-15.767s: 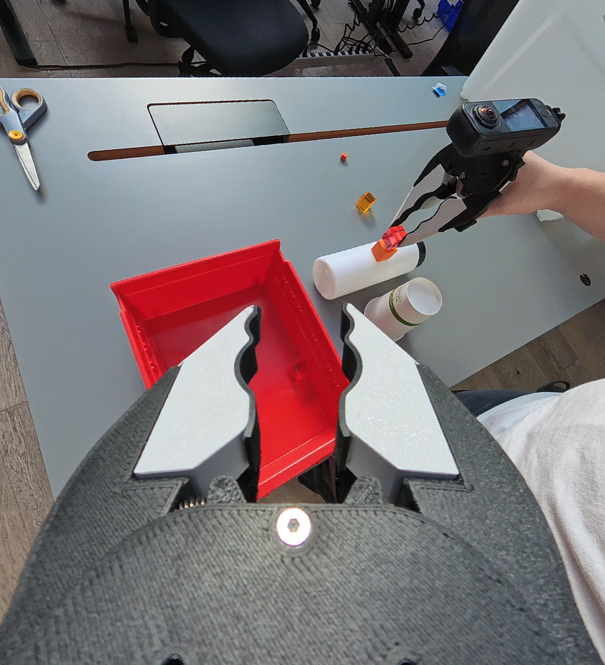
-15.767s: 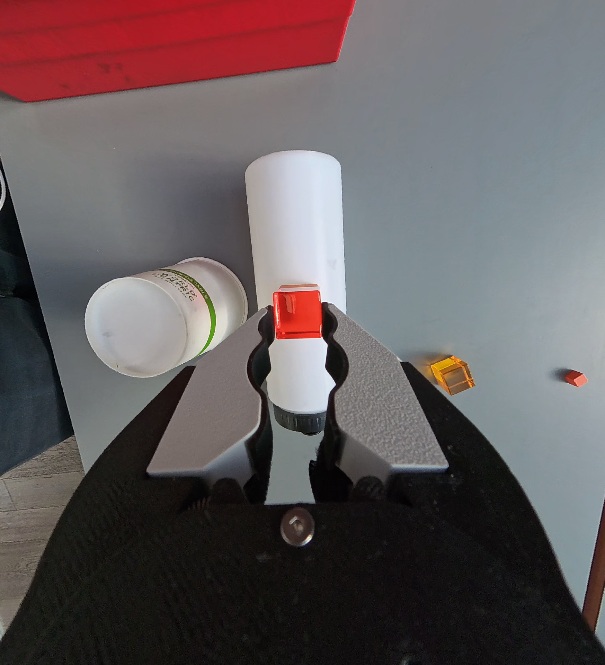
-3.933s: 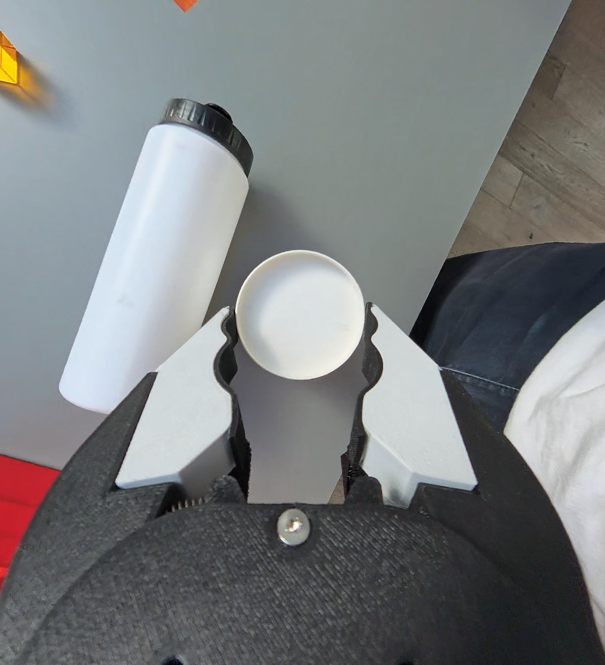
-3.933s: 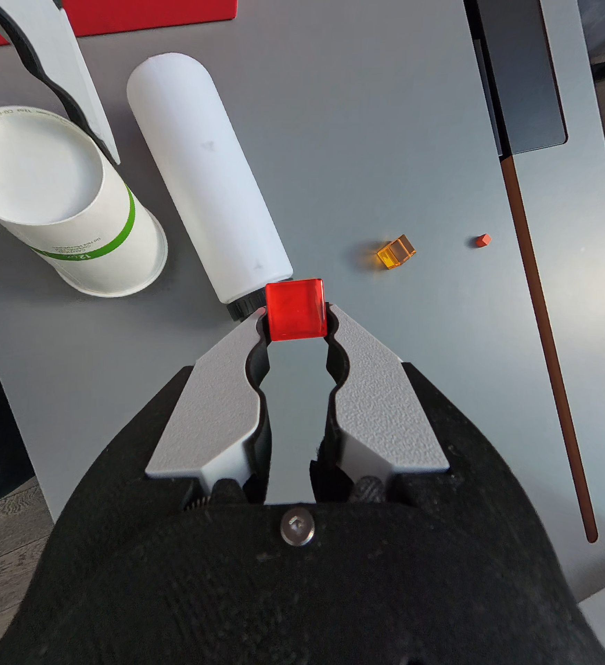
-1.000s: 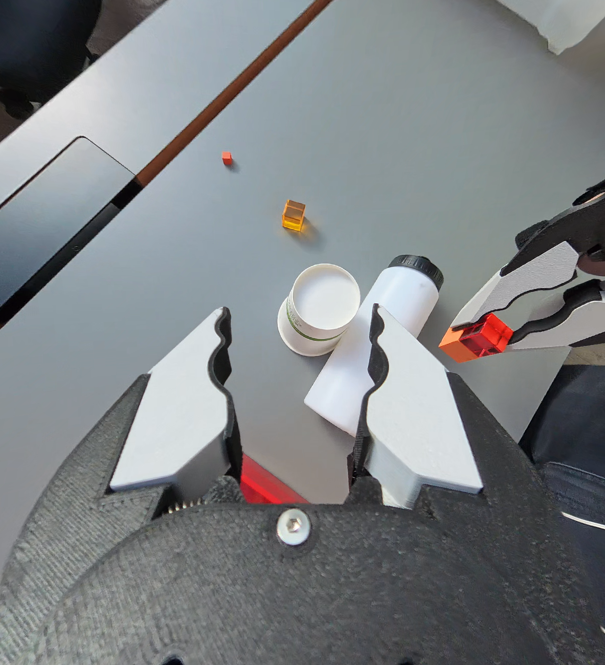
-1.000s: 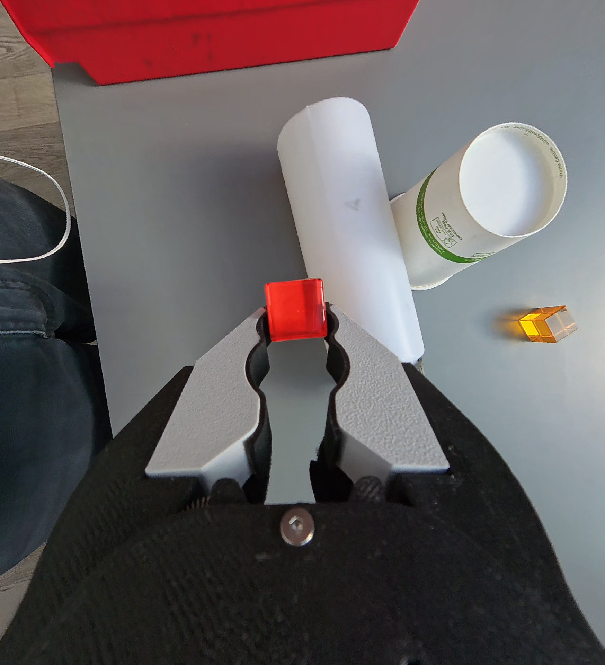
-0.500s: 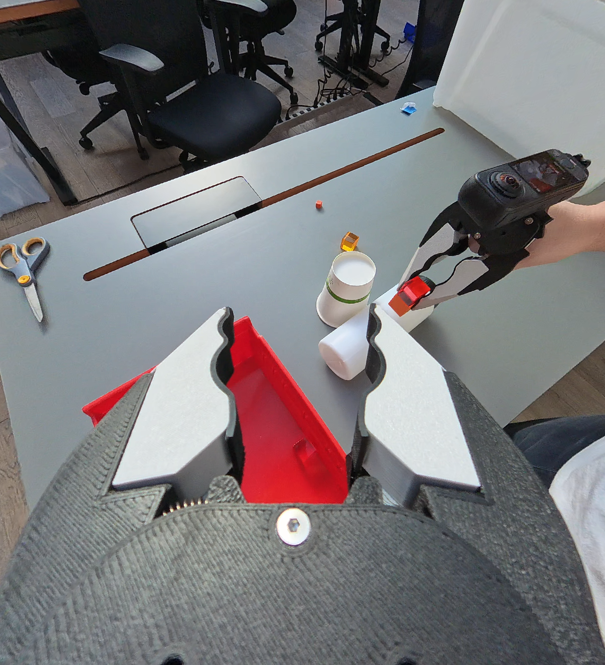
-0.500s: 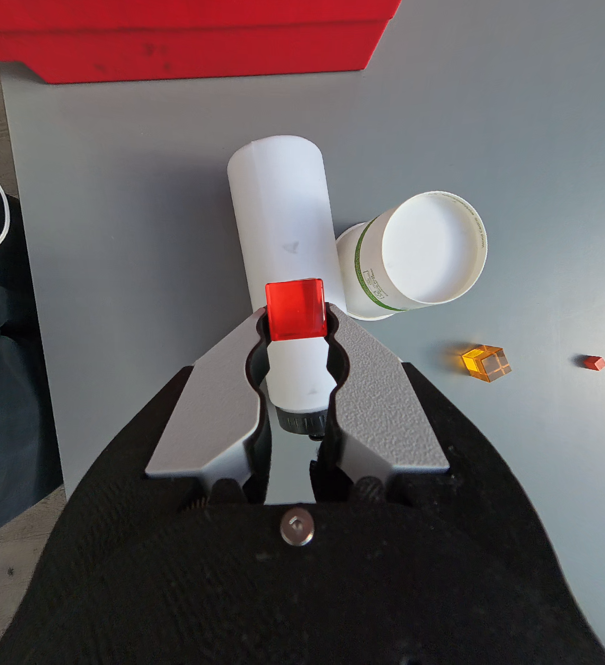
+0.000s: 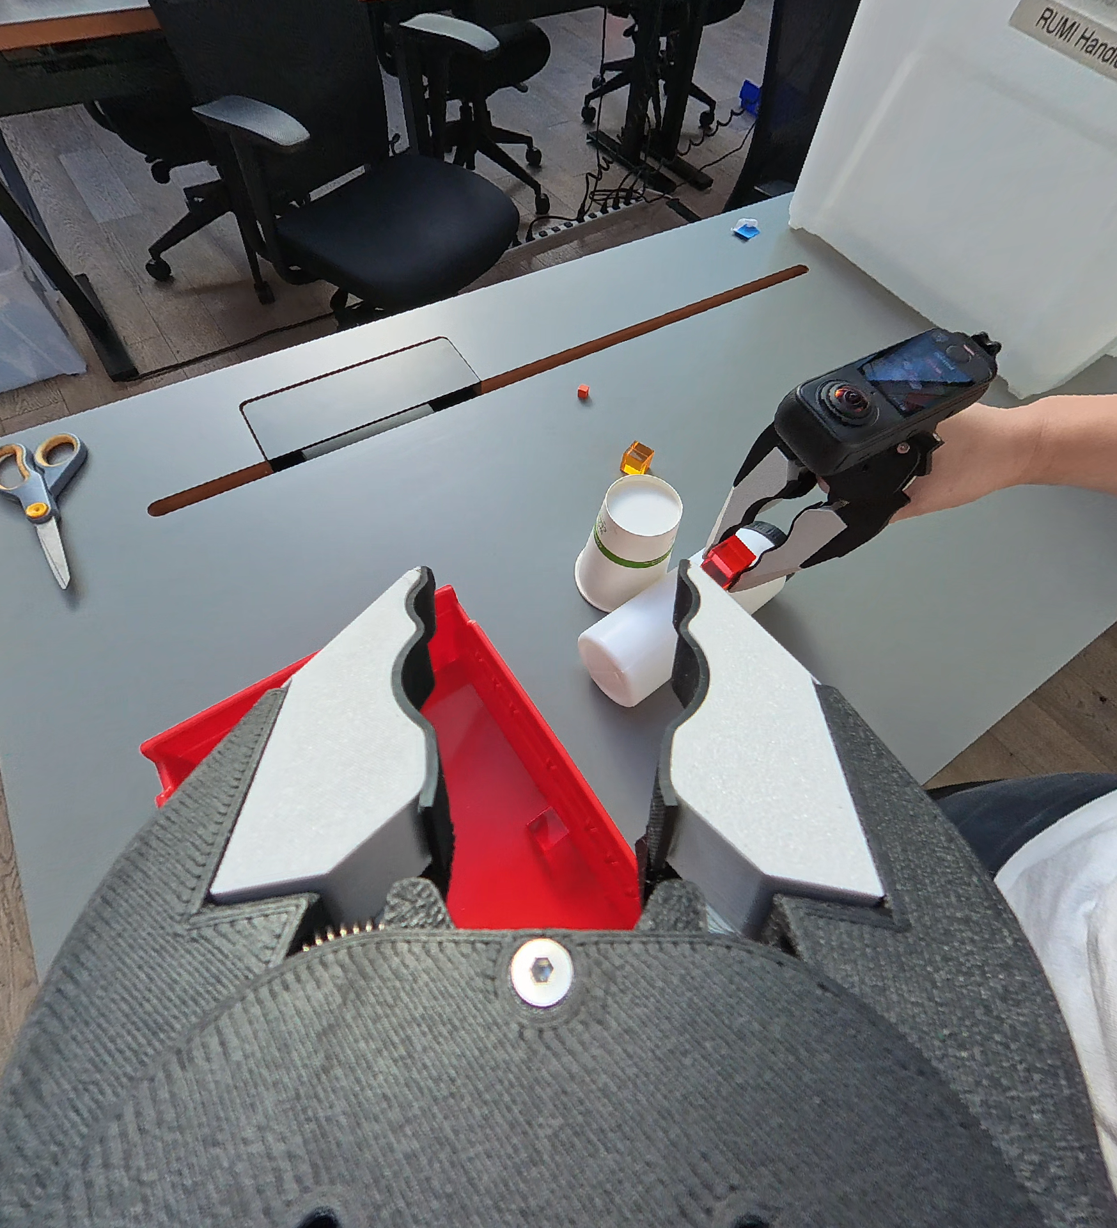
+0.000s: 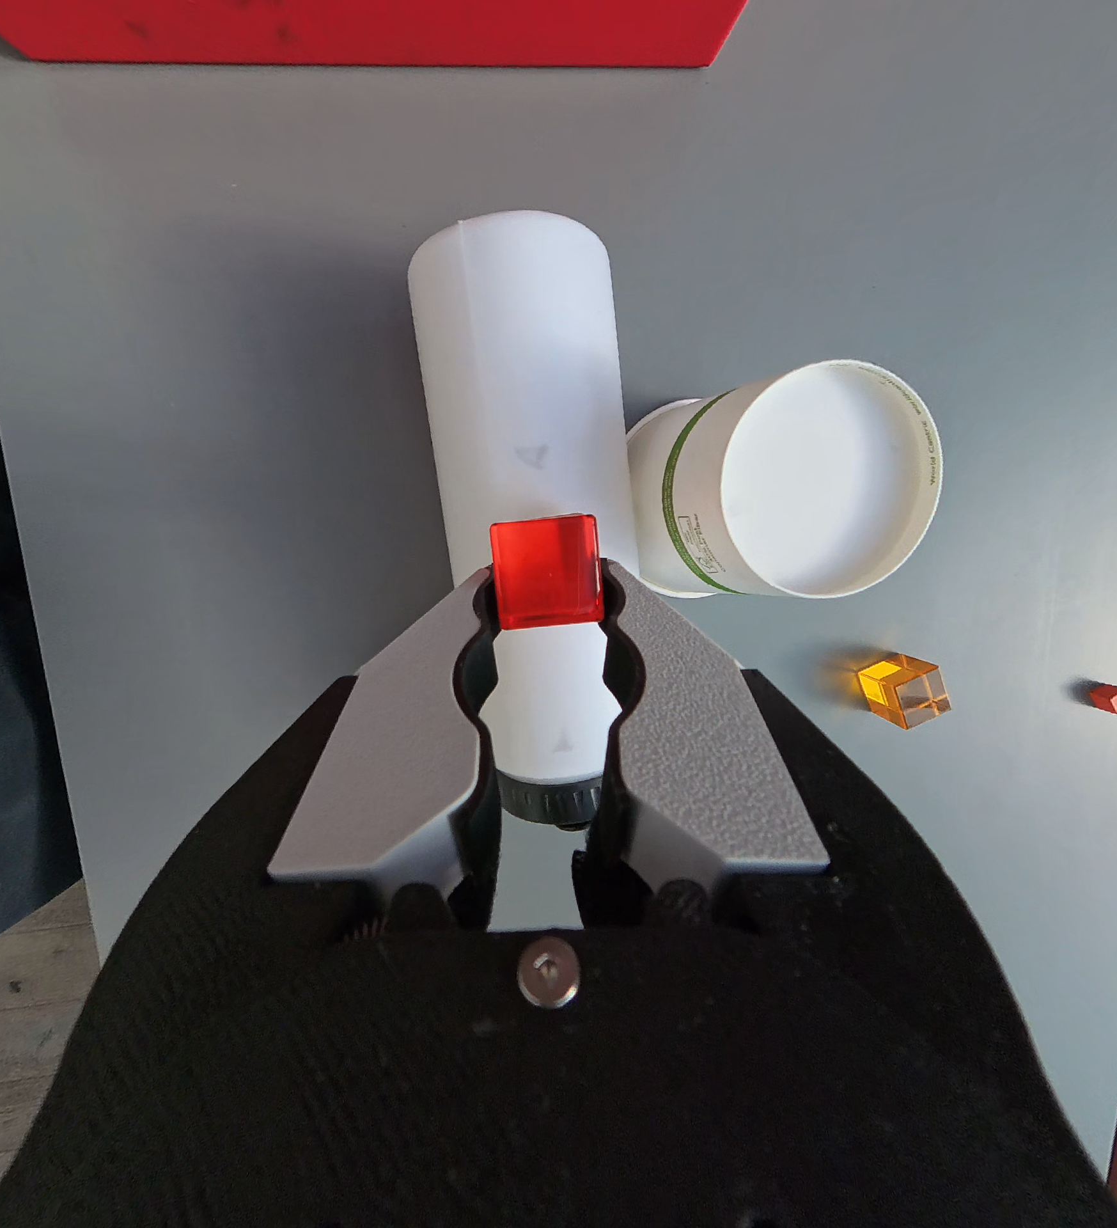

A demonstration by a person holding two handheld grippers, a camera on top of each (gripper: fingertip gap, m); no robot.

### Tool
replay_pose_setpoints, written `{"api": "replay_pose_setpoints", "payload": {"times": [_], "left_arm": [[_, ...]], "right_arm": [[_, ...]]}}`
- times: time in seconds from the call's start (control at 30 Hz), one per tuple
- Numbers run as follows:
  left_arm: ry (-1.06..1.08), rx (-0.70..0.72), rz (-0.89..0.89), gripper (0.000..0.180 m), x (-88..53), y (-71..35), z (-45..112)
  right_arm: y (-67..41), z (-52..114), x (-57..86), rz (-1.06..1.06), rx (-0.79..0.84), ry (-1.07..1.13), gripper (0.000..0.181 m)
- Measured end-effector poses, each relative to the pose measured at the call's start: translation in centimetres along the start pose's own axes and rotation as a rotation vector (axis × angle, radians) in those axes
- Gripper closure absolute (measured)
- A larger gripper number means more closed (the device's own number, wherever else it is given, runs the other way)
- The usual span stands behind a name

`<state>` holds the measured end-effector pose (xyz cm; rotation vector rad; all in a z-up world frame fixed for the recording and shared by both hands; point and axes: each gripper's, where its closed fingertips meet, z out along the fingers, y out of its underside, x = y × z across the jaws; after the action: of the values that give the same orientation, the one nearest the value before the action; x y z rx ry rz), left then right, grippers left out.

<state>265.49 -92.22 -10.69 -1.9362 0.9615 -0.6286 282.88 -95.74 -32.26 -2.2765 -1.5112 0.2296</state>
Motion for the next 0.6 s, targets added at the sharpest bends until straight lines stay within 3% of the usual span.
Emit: {"api": "replay_pose_setpoints", "payload": {"times": [0.6], "left_arm": [[0.033,-0.014,0.016,0.11,0.65,-0.11,0.52]], "right_arm": [[0.11,0.47,0.05,0.0,-0.013,-0.005,0.154]]}}
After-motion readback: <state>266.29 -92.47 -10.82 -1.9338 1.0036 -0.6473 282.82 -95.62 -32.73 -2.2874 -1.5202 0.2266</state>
